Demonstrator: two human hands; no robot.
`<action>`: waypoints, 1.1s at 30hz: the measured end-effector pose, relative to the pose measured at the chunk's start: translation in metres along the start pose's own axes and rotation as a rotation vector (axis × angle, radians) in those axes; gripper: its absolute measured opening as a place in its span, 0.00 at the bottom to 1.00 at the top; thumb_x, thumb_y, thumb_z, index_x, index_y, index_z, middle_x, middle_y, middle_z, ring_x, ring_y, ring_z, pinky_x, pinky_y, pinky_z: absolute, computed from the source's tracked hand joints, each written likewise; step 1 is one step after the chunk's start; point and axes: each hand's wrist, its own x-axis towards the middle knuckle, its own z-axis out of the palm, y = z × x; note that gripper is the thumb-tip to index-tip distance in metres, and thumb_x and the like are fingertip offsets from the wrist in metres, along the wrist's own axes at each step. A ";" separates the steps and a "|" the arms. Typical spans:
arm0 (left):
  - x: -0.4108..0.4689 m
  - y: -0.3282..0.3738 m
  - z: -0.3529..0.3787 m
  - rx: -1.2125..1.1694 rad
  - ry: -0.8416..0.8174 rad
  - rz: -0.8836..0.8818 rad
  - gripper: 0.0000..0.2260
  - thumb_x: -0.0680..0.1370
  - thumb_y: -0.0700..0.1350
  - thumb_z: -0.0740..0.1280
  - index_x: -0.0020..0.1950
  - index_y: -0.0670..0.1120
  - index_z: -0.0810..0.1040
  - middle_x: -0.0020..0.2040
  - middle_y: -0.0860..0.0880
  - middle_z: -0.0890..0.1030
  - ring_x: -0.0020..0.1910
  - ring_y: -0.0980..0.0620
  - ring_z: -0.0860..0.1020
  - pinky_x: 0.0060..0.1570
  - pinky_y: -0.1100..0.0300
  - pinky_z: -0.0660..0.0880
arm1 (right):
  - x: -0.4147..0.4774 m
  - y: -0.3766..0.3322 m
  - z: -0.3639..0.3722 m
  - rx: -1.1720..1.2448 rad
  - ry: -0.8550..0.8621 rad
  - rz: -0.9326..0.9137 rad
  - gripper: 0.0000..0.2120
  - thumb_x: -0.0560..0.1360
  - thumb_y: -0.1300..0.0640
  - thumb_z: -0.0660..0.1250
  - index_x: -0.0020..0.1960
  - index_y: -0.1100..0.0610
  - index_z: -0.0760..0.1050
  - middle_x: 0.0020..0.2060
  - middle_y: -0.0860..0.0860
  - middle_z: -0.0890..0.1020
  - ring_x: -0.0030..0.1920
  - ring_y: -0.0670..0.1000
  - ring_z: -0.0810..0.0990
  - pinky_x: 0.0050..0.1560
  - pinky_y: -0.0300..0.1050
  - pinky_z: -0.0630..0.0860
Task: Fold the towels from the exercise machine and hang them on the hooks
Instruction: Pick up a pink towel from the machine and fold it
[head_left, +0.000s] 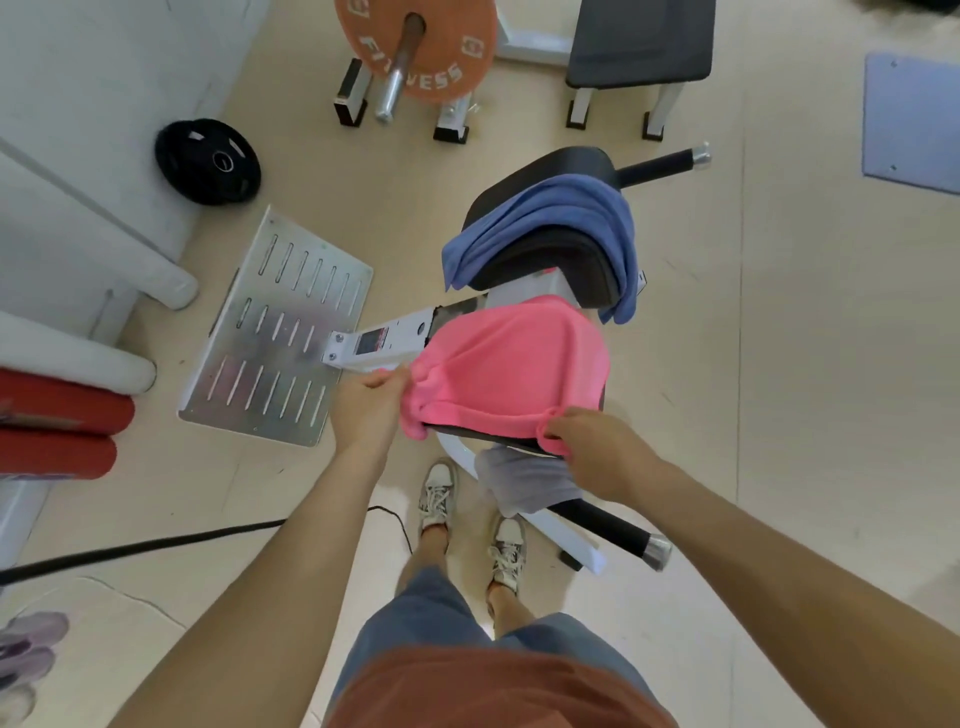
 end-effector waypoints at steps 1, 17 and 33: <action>-0.002 0.006 0.001 0.016 0.047 0.052 0.08 0.71 0.49 0.70 0.34 0.48 0.81 0.33 0.47 0.79 0.27 0.57 0.75 0.36 0.66 0.71 | 0.000 0.000 -0.008 -0.059 -0.045 -0.007 0.16 0.72 0.67 0.59 0.54 0.53 0.76 0.50 0.50 0.78 0.51 0.55 0.77 0.50 0.48 0.75; -0.051 0.045 -0.008 0.063 -0.613 0.276 0.25 0.65 0.24 0.57 0.31 0.50 0.85 0.34 0.46 0.84 0.38 0.51 0.80 0.45 0.57 0.78 | 0.028 -0.063 -0.074 0.413 -0.027 -0.185 0.32 0.68 0.69 0.65 0.68 0.48 0.67 0.32 0.47 0.77 0.32 0.46 0.75 0.38 0.44 0.76; -0.048 0.033 -0.083 -0.290 -0.276 0.031 0.11 0.78 0.47 0.62 0.43 0.45 0.83 0.40 0.51 0.84 0.42 0.57 0.80 0.48 0.59 0.74 | 0.046 -0.182 -0.101 0.042 0.147 -0.430 0.08 0.71 0.61 0.59 0.40 0.58 0.77 0.35 0.54 0.76 0.36 0.56 0.73 0.40 0.52 0.73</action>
